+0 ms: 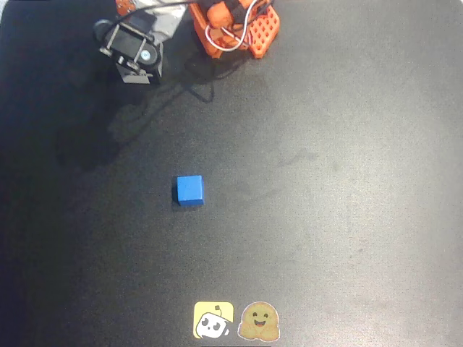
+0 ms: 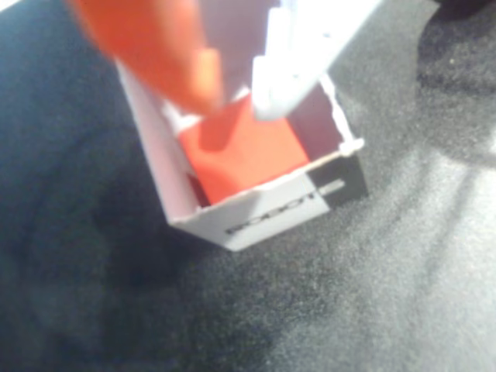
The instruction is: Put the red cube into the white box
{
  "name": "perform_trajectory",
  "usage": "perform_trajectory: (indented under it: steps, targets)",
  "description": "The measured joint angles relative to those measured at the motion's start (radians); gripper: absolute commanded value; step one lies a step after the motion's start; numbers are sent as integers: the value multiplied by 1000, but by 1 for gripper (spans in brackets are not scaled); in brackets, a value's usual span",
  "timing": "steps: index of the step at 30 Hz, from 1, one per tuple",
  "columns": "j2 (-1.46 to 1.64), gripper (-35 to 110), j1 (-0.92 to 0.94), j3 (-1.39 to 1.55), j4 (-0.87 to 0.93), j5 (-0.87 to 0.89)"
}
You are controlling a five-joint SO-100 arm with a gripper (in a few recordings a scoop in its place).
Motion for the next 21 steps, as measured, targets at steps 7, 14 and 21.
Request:
perform_trajectory:
  steps: [7,14,21]
  targets:
    - [-94,0,-29,-3,-61,5]
    - [-278,0,-170,-124,-103,98]
    - [-411,0,-433,-144,-158,296]
